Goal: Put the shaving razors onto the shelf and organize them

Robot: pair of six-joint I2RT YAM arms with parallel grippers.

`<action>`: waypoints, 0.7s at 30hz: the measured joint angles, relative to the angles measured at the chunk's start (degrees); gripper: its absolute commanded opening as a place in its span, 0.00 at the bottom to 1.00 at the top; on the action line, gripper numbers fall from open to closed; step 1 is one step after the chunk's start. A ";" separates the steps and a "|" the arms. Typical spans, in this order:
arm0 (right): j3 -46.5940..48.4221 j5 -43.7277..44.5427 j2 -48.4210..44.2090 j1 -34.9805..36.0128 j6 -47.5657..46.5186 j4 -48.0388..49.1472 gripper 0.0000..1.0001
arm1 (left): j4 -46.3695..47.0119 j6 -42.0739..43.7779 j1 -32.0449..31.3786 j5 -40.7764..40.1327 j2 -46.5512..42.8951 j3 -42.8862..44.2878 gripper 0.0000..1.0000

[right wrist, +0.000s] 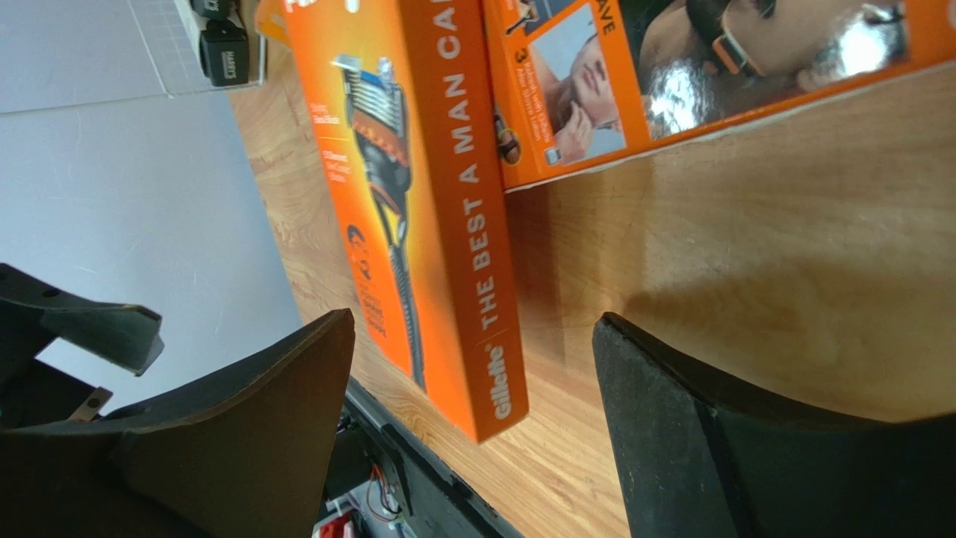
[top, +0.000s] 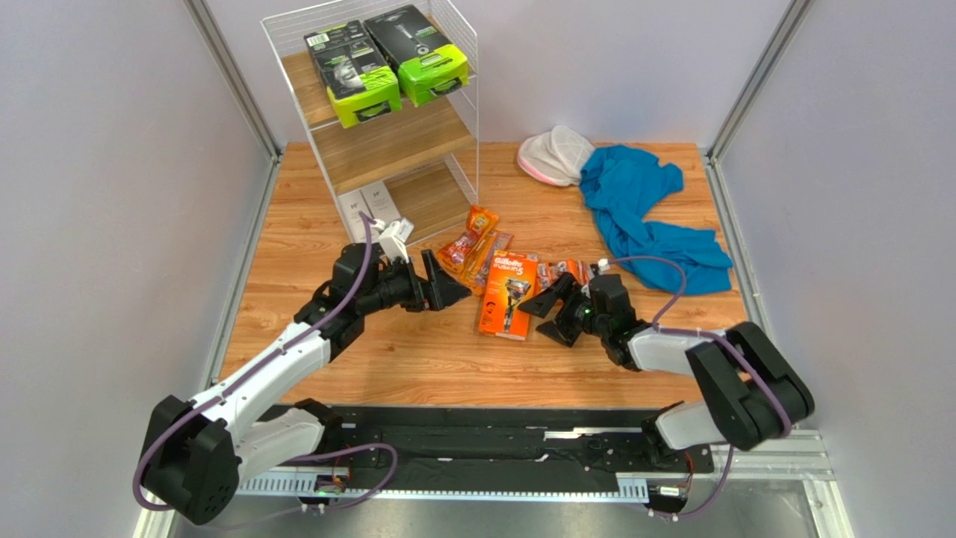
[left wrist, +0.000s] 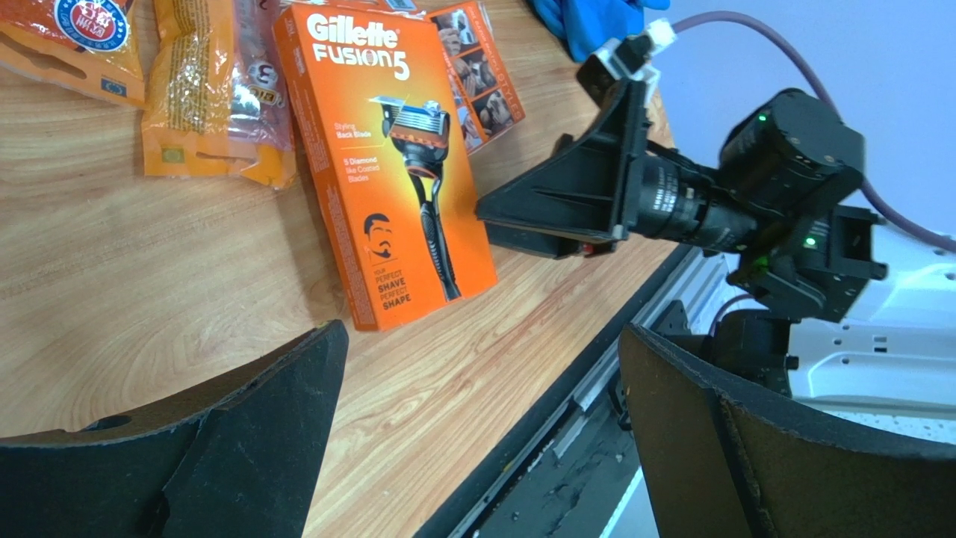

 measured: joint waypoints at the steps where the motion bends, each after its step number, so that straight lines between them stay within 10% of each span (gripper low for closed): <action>1: 0.13 -0.79 2.10 0.00 0.20 1.79 0.75 | -0.11 0.02 0.00 -0.02 0.00 0.00 0.99; 7: 2.36 -4.85 11.93 0.00 2.80 10.21 0.61 | -1.27 0.04 0.00 -0.26 -0.46 0.00 0.98; 14: 2.38 -7.69 18.03 0.04 7.30 20.94 0.18 | -1.53 0.04 0.00 -0.81 -1.81 0.00 0.98; 21: -0.26 -9.01 19.41 0.26 11.02 30.23 0.05 | -1.57 0.07 0.00 -1.07 -2.58 0.00 0.97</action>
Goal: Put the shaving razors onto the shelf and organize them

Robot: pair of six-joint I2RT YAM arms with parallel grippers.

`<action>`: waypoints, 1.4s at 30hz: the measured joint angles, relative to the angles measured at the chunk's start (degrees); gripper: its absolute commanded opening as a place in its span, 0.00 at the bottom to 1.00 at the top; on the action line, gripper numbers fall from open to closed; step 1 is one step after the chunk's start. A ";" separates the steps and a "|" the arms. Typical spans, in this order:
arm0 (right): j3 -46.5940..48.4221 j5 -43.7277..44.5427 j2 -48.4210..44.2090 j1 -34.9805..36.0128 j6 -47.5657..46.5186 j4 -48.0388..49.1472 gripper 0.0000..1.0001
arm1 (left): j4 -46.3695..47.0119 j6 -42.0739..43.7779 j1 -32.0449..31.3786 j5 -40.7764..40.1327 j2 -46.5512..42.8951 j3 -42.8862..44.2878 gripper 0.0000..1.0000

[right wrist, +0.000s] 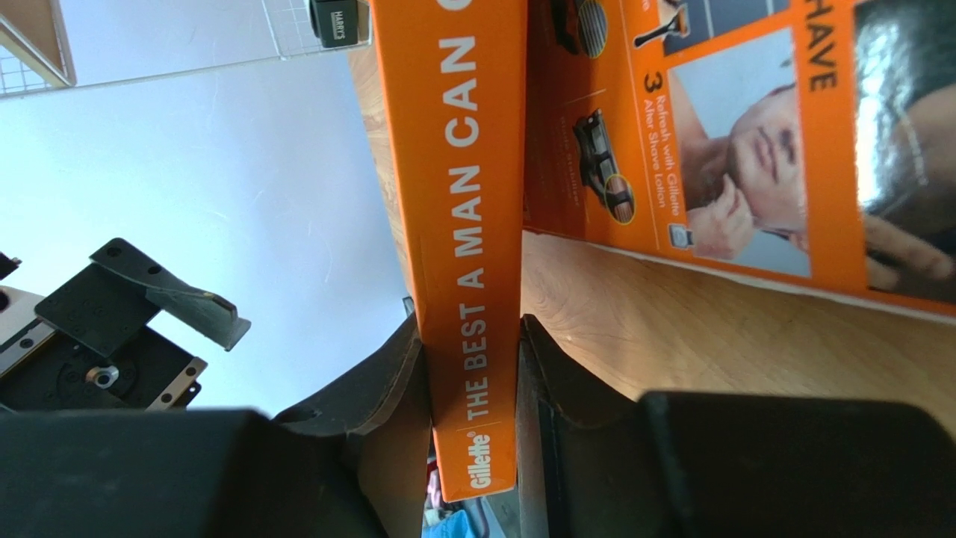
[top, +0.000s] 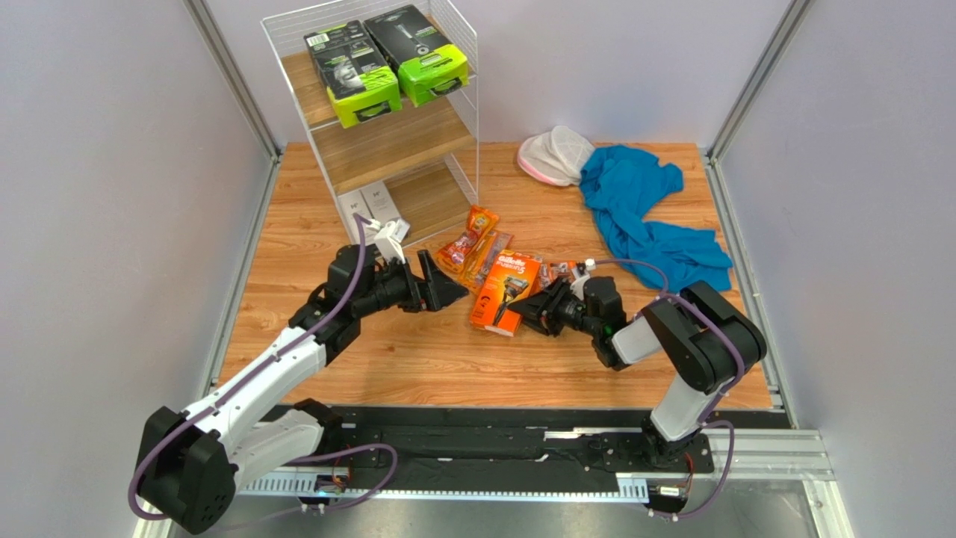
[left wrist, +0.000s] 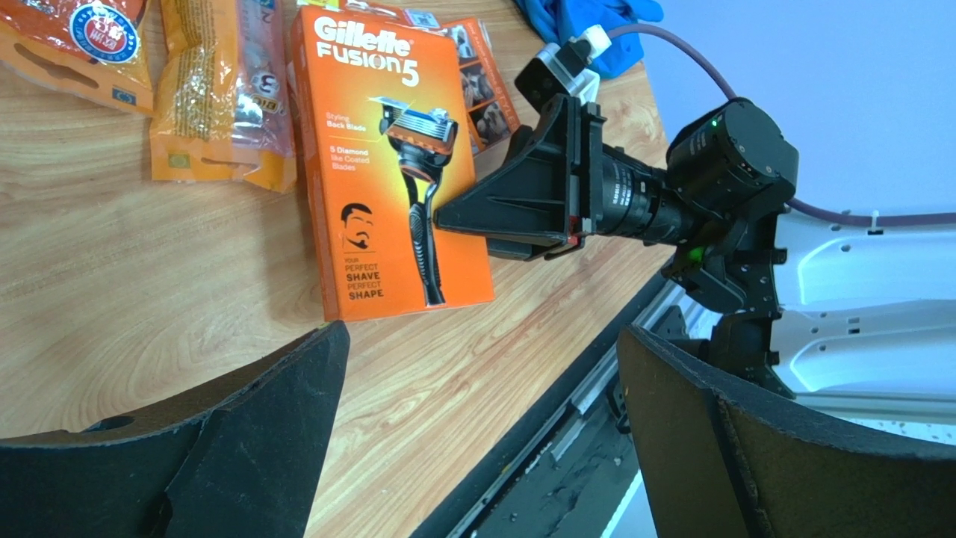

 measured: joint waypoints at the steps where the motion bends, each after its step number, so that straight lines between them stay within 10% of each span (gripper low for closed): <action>1: -0.13 -0.11 0.00 0.00 0.33 0.37 0.04 | 0.00 0.02 0.00 0.11 0.00 0.00 0.97; 12: 1.07 -7.02 -4.07 0.00 -0.04 -1.25 0.00 | -2.01 0.13 0.00 2.49 0.87 0.13 0.97; 23: 13.60 -17.75 -24.70 0.07 -13.90 -26.32 0.00 | -0.24 -2.54 0.00 4.96 2.16 0.13 0.97; 42: 21.51 -31.95 -28.44 2.43 -32.70 -53.75 0.02 | 12.31 -9.31 0.00 9.57 2.97 -0.79 0.80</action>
